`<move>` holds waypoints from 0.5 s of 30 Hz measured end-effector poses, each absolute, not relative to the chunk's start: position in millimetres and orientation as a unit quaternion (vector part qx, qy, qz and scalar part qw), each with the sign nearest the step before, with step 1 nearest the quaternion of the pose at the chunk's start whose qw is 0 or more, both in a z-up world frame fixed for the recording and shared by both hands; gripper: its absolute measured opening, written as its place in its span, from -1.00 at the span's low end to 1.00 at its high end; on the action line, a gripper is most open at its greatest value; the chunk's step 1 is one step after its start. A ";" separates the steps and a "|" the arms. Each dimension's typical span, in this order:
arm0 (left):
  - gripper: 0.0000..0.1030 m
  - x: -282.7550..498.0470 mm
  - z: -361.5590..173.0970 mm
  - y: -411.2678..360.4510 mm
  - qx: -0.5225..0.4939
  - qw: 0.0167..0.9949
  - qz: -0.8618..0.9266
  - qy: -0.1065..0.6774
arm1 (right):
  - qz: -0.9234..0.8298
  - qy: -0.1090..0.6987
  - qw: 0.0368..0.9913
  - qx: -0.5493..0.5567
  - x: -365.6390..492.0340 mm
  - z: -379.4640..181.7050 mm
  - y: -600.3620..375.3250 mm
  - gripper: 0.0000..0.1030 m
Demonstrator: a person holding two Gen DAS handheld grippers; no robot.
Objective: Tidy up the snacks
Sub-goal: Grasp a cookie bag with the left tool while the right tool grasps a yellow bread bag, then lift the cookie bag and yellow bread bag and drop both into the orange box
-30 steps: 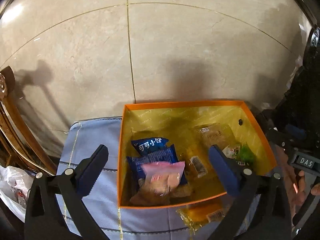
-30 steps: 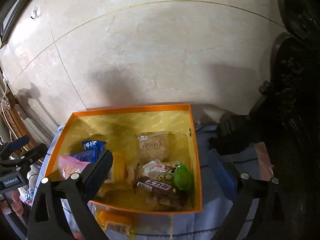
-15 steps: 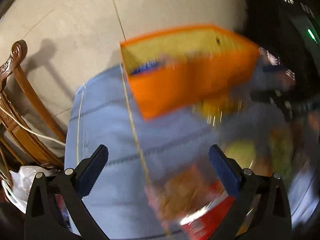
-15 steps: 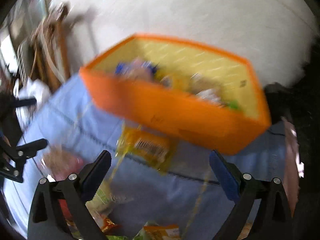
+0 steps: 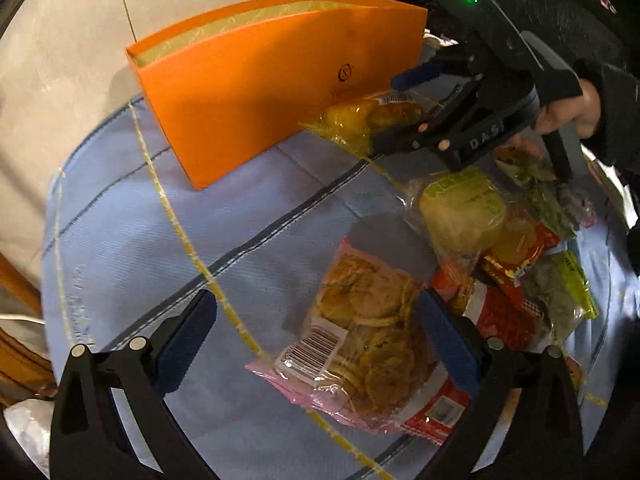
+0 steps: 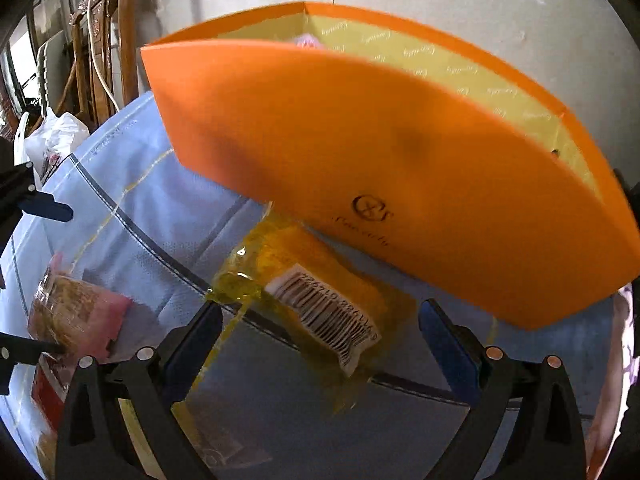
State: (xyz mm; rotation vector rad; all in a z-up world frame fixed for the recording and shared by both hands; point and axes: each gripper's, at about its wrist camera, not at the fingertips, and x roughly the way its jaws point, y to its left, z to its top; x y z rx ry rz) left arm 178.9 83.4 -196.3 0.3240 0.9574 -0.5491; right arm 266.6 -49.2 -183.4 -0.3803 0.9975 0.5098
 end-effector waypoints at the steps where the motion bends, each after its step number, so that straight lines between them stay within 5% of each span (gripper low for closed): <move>1: 0.92 179.7 -199.6 85.3 0.144 0.841 -0.264 0.450 | 0.237 0.471 0.829 -0.187 266.7 -186.0 -47.4 0.92; 7: 0.85 170.7 -209.3 84.6 0.113 0.860 -0.249 0.432 | 0.246 0.478 0.819 -0.202 264.3 -192.2 -34.1 0.83; 8: 0.54 169.6 -209.9 84.6 0.093 0.856 -0.249 0.444 | 0.249 0.475 0.819 -0.206 261.1 -191.5 -32.8 0.46; 9: 0.53 166.7 -208.4 83.8 0.079 0.854 -0.250 0.449 | 0.251 0.471 0.819 -0.213 259.2 -190.9 -31.0 0.15; 11: 0.31 157.1 -205.7 74.8 0.088 0.859 -0.233 0.448 | 0.248 0.476 0.817 -0.212 257.3 -190.1 -28.9 -0.06; 15: -0.02 144.2 -198.5 61.7 0.078 0.855 -0.219 0.464 | 0.255 0.491 0.814 -0.177 247.7 -185.8 -32.3 -0.18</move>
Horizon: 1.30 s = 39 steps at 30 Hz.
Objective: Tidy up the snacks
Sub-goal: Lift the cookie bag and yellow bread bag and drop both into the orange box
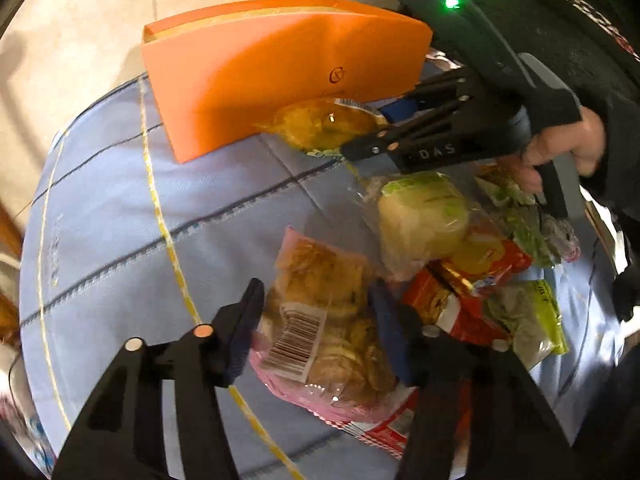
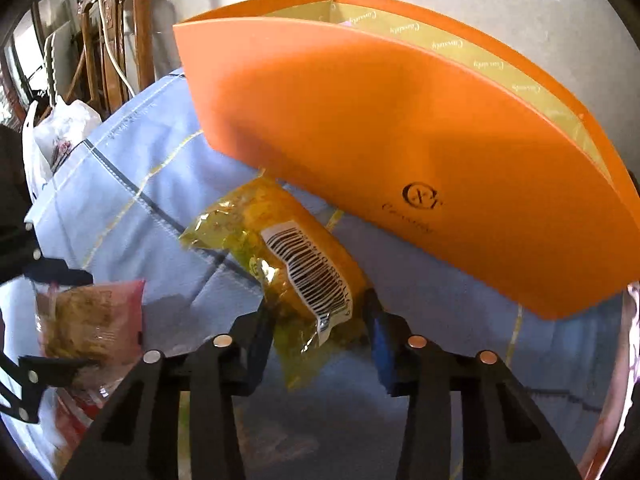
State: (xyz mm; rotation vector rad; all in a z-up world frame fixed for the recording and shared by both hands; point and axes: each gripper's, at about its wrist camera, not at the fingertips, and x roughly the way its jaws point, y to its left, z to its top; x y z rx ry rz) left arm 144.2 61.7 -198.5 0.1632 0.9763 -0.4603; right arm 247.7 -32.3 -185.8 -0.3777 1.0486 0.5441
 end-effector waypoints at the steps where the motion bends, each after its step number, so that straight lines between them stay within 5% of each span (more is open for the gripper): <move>1: -0.07 142.0 -197.2 61.4 0.072 0.854 -0.216 0.467 | 0.255 0.493 0.814 -0.172 245.8 -185.0 -33.9 -0.19; 14: -0.28 120.3 -165.2 65.7 -0.009 0.864 -0.081 0.497 | 0.221 0.479 0.849 -0.022 184.7 -130.5 -93.1 -0.21; 19: -0.71 124.5 -129.1 50.3 -0.037 0.883 -0.084 0.461 | 0.181 0.452 0.873 0.011 176.4 -101.2 -117.0 -0.20; 26: -0.77 139.2 -102.6 39.8 -0.031 0.898 -0.118 0.424 | 0.161 0.424 0.891 0.030 164.4 -68.6 -151.3 -0.20; 27: -0.74 139.3 -103.7 38.9 -0.013 0.899 -0.106 0.425 | 0.157 0.420 0.893 0.031 161.7 -65.3 -155.0 -0.20; 28: -0.30 138.4 -106.0 40.3 -0.002 0.899 -0.098 0.427 | 0.158 0.419 0.894 0.032 162.3 -66.1 -154.9 -0.20; 29: 0.45 138.1 -110.2 43.3 0.007 0.897 -0.094 0.431 | 0.158 0.419 0.894 0.034 162.1 -65.4 -156.2 -0.20; 30: 0.74 135.0 -113.4 47.7 0.011 0.895 -0.091 0.436 | 0.158 0.419 0.893 0.040 161.1 -65.0 -159.3 -0.20; 36: 0.83 126.0 -146.8 75.7 0.022 0.876 -0.145 0.460 | 0.156 0.425 0.890 0.055 157.9 -70.5 -164.9 -0.20; 39: 0.83 117.3 -182.4 57.6 0.133 0.849 -0.168 0.484 | 0.153 0.430 0.888 0.057 156.3 -73.9 -165.4 -0.20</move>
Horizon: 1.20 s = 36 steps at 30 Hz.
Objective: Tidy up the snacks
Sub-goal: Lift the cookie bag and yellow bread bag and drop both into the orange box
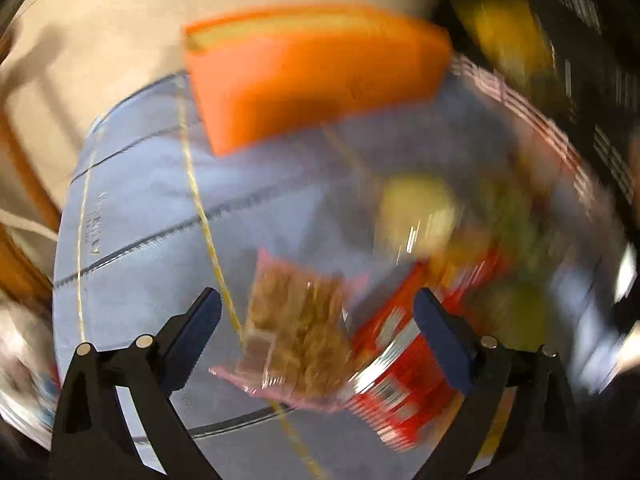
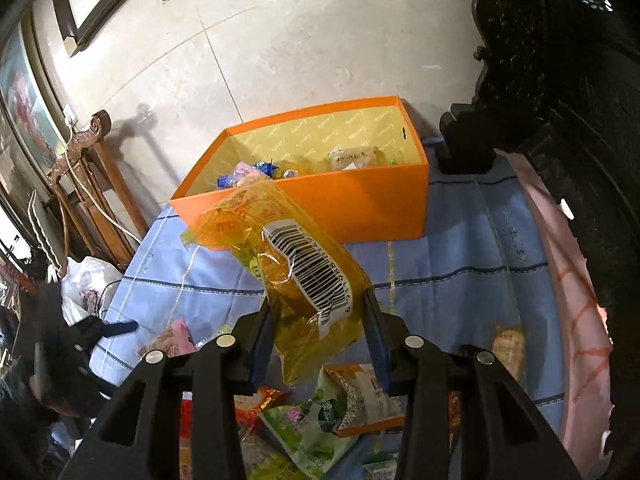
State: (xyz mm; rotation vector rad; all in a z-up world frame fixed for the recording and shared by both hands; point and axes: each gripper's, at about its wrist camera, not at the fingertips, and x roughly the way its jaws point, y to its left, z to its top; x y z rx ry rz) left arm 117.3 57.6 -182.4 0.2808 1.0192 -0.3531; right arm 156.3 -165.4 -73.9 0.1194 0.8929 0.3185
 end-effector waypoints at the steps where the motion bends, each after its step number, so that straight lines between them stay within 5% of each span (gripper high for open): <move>1: 0.84 116.6 -195.7 51.7 0.175 0.842 -0.159 0.485 | 0.153 0.432 0.887 0.060 156.1 -74.7 -165.6 -0.20; 2: 0.75 118.6 -204.0 50.2 0.193 0.844 -0.141 0.481 | 0.153 0.435 0.885 0.063 156.3 -76.2 -165.1 -0.20; 5: 0.00 141.8 -209.9 71.2 0.071 0.828 -0.142 0.538 | 0.153 0.440 0.883 0.057 155.9 -79.2 -162.4 -0.20; 7: -0.08 152.0 -204.8 85.4 0.008 0.827 -0.127 0.548 | 0.154 0.444 0.881 0.055 155.7 -79.9 -161.7 -0.20; 21: -0.08 218.2 -67.4 26.4 0.006 0.891 -0.120 0.438 | 0.183 0.388 0.902 0.056 222.8 -34.0 -148.9 -0.20; 30: -0.08 337.9 -56.3 7.5 0.011 0.896 -0.035 0.443 | 0.139 0.413 0.900 0.027 333.0 -38.7 -136.6 -0.19; 32: 0.09 345.8 -59.7 4.9 0.026 0.897 -0.033 0.440 | 0.104 0.417 0.903 0.008 339.7 -43.2 -136.4 -0.10; 33: 0.37 345.3 -59.7 3.4 0.031 0.899 -0.033 0.436 | 0.090 0.421 0.903 0.002 342.5 -45.2 -136.9 0.29; 34: 0.92 343.4 -60.2 3.6 0.032 0.901 -0.025 0.432 | 0.081 0.424 0.902 0.008 343.9 -47.0 -140.0 0.52; 36: 0.92 336.6 -57.7 6.1 0.025 0.912 -0.012 0.410 | 0.084 0.420 0.903 0.032 339.6 -46.0 -147.0 0.74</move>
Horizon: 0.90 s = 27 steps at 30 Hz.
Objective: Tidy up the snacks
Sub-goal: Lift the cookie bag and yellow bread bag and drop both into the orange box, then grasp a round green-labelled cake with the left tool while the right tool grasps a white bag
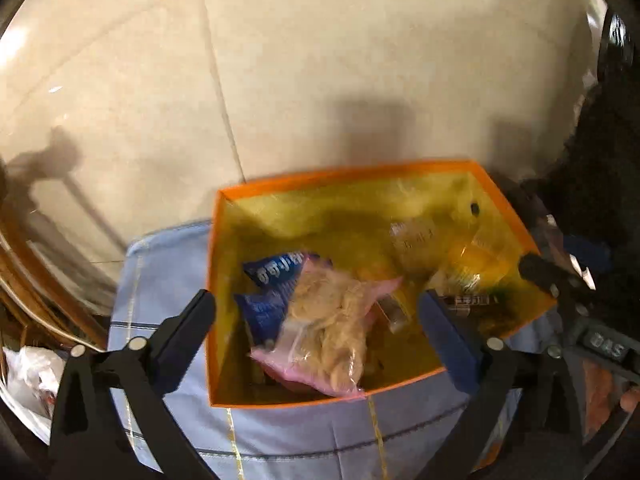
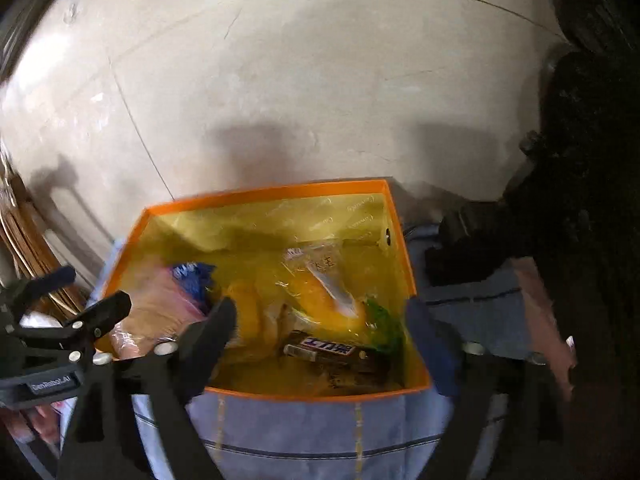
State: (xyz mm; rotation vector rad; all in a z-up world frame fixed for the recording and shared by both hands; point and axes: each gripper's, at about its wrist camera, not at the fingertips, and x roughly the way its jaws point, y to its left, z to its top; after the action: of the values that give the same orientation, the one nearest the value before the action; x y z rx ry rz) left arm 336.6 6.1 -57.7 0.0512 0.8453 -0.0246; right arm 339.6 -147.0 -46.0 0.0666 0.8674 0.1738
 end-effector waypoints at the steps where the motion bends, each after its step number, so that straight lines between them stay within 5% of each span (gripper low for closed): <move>1: 0.92 331.9 -58.1 6.4 0.026 0.910 -0.022 0.412 | 0.084 0.422 0.902 0.038 334.3 -46.0 -150.8 0.77; 7: 0.92 268.2 -78.3 -1.0 0.046 0.900 -0.046 0.431 | 0.073 0.456 0.886 0.040 266.7 -60.4 -180.9 0.92; 16: 0.92 200.2 -188.1 -49.4 0.123 0.846 -0.131 0.502 | 0.077 0.567 0.820 0.030 168.5 -177.2 -190.2 0.92; 25: 0.92 202.1 -227.7 -34.7 0.036 0.819 -0.145 0.554 | 0.054 0.530 0.844 0.064 152.5 -193.0 -206.4 0.92; 27: 0.87 201.2 -228.3 -30.9 0.022 0.822 -0.143 0.551 | 0.069 0.529 0.844 0.056 148.4 -195.1 -200.8 0.34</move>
State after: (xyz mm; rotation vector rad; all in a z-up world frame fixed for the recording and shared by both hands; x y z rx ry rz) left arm 201.2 -30.9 -228.3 0.0459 1.1730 -0.3049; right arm 148.4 -200.8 -195.1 0.1186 1.1170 0.1452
